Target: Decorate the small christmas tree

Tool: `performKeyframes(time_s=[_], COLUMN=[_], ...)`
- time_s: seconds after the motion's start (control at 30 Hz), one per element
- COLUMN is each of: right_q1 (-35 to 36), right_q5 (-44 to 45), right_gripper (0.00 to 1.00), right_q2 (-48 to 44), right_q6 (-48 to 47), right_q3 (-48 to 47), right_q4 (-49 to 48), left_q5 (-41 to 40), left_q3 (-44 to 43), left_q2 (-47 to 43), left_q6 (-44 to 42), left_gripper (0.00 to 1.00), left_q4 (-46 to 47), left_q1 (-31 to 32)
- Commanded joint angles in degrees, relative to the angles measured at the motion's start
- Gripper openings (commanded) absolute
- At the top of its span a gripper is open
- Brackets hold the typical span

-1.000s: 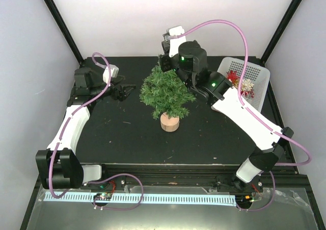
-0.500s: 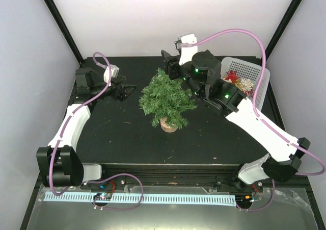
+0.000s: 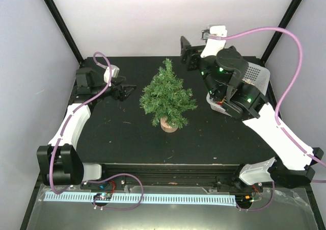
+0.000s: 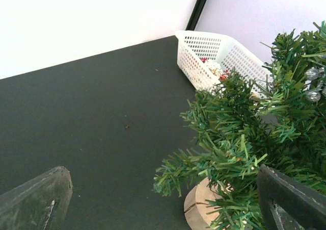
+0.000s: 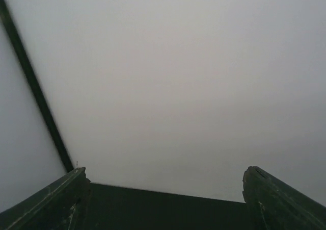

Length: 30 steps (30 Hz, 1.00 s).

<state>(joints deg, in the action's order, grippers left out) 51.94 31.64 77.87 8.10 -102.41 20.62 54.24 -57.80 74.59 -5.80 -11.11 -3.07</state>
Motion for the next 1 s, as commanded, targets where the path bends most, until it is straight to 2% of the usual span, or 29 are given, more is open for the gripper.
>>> performKeyframes(time_s=[0.0, 0.07, 0.13, 0.2, 0.27, 0.4, 0.53, 0.63, 0.97], right_q1=[-4.06, -10.6, -20.95, -30.09, -34.97, -36.18, -37.03, -37.66, -37.7], right_q5=[12.34, 10.95, 2.66, -7.84, -14.44, -15.42, -17.72, -22.2, -28.66], right_gripper=[0.82, 0.82, 0.82, 0.82, 0.81, 0.78, 0.75, 0.74, 0.73], right_q2=[-0.53, 1.08, 2.25, 2.46, 3.33, 8.68, 12.77, 13.64, 13.21], right_q6=[6.2, 13.38, 21.59, 26.29, 27.8, 28.56, 29.65, 30.18, 29.9], right_q3=[-3.02, -3.18, -0.51, 6.77, 13.93, 20.85, 25.75, 31.01, 37.83], right_q4=[9.05, 17.17, 23.99, 24.28, 21.97, 21.33, 19.05, 14.97, 11.59], left_q5=[-0.41, -1.08, -1.63, -1.91, -1.83, 1.82, 2.02, 2.26, 3.1], left_q3=[-1.13, -1.36, -2.01, -2.83, -3.31, -4.64, -4.2, -4.07, -4.16], left_q2=[-0.85, -2.85, -2.89, -2.51, -2.06, -0.76, 0.38, 0.82, 3.45], left_q6=[-2.1, -1.33, 0.68, 2.1, 2.5, -1.87, -3.69, -4.81, -4.9], left_gripper=[0.99, 0.99, 0.99, 0.99, 0.99, 0.99, 0.99, 0.99, 0.99], left_q4=[-0.64, -0.36, -0.11, -0.41, -1.1, -5.56, -7.14, -7.87, -8.13], left_q1=[-1.05, -1.55, -2.21, -2.95, -3.5, -3.78, -4.17, -4.41, -4.51])
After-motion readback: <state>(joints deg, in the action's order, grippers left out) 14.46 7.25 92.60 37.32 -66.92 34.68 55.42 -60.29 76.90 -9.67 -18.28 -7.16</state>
